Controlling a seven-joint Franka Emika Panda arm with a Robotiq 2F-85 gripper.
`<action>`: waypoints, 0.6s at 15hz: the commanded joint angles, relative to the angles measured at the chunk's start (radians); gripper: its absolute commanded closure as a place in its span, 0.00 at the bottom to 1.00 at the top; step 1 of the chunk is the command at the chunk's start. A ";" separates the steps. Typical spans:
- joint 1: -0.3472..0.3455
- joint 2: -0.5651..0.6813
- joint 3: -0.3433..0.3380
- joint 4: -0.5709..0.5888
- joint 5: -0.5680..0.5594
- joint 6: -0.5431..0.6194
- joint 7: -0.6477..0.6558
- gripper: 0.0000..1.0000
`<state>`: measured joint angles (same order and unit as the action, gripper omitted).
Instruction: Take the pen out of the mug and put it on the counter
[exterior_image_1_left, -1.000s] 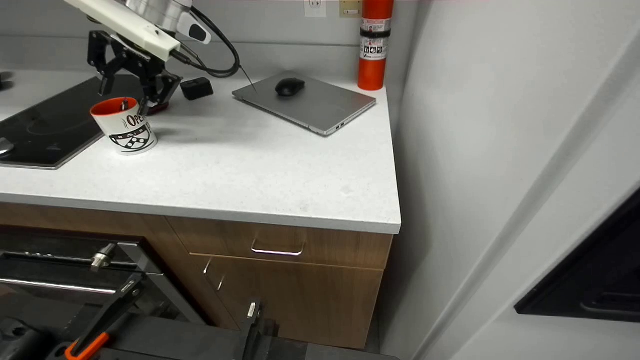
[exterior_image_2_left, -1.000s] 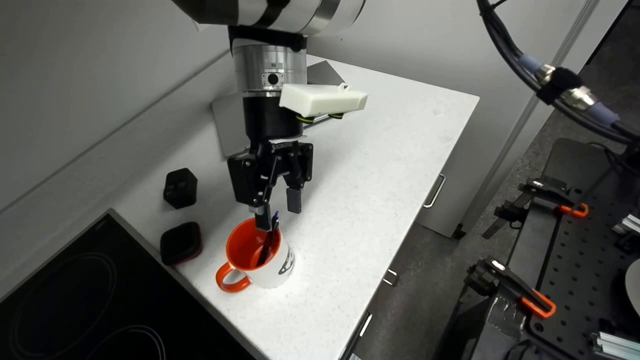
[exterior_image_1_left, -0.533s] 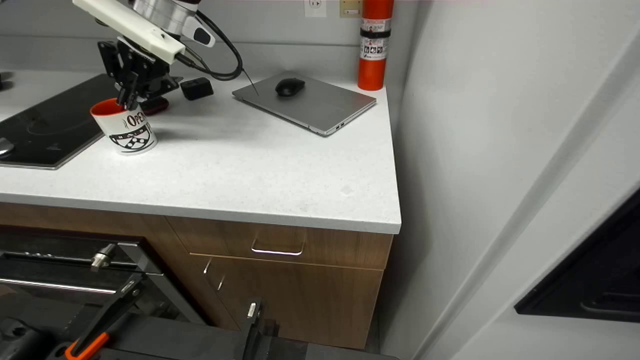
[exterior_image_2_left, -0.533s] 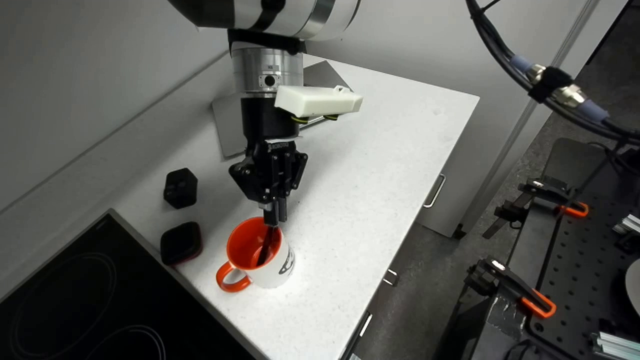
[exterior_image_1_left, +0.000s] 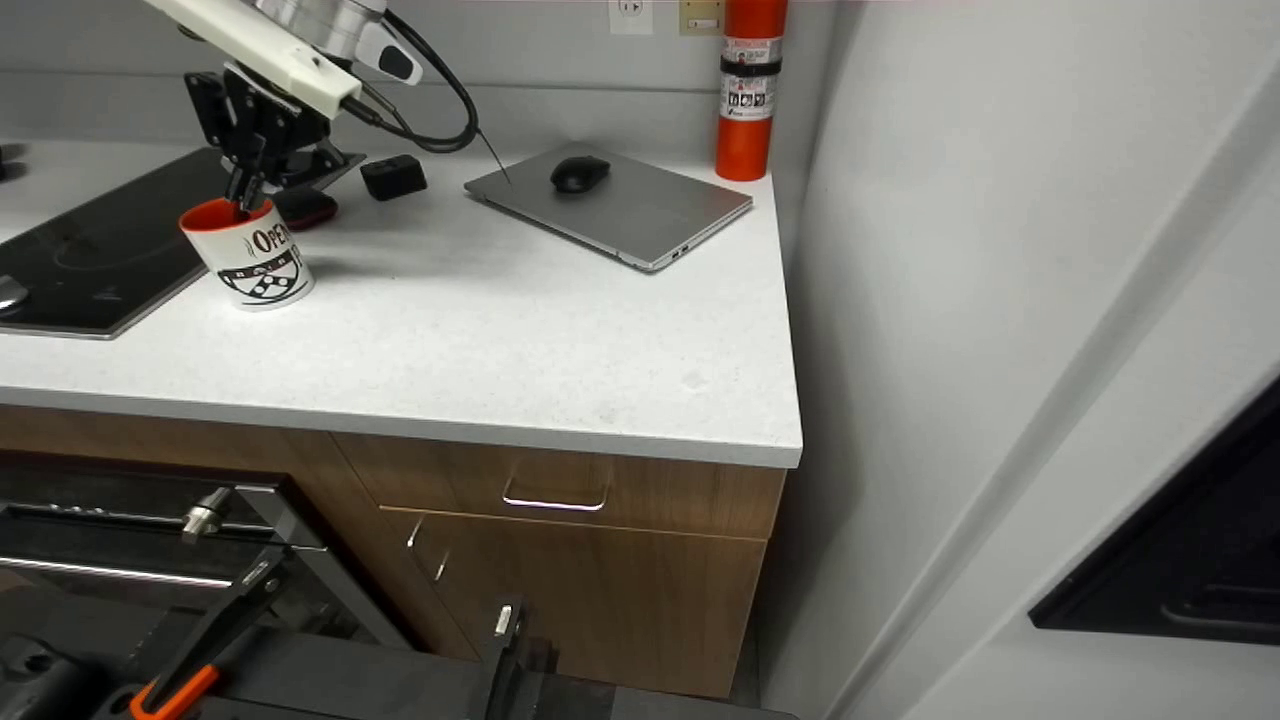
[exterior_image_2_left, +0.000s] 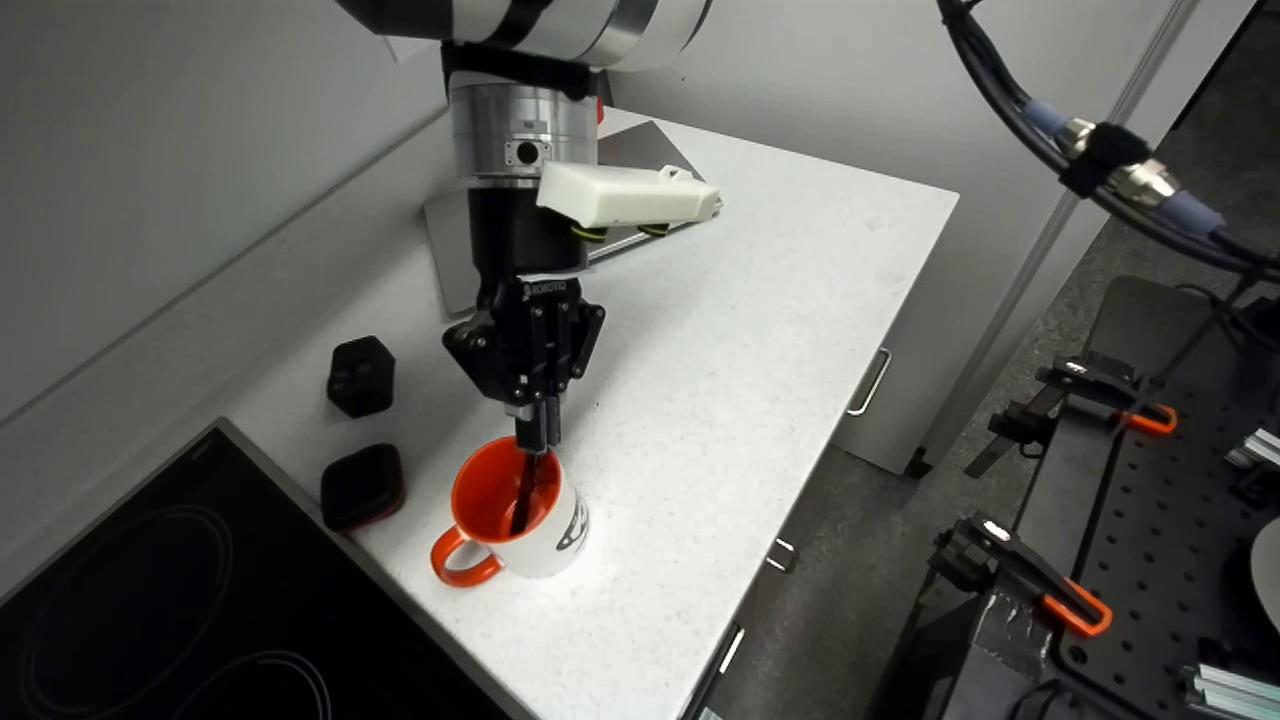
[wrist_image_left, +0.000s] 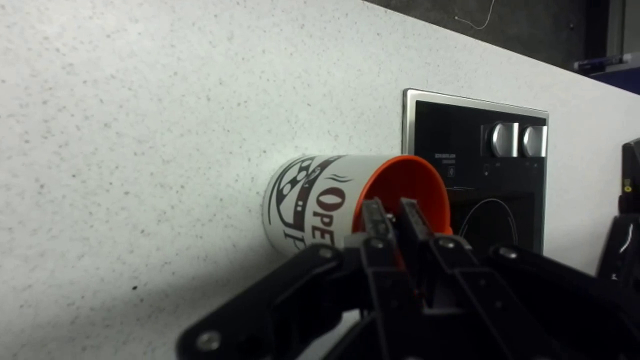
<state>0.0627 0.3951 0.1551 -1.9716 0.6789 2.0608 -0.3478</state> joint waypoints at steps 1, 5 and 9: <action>-0.014 -0.122 0.022 -0.091 0.035 0.012 -0.046 0.97; -0.012 -0.288 0.015 -0.227 0.067 0.058 -0.103 0.97; -0.010 -0.455 -0.020 -0.376 0.183 0.125 -0.188 0.97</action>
<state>0.0606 0.0888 0.1555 -2.2025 0.7616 2.1207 -0.4526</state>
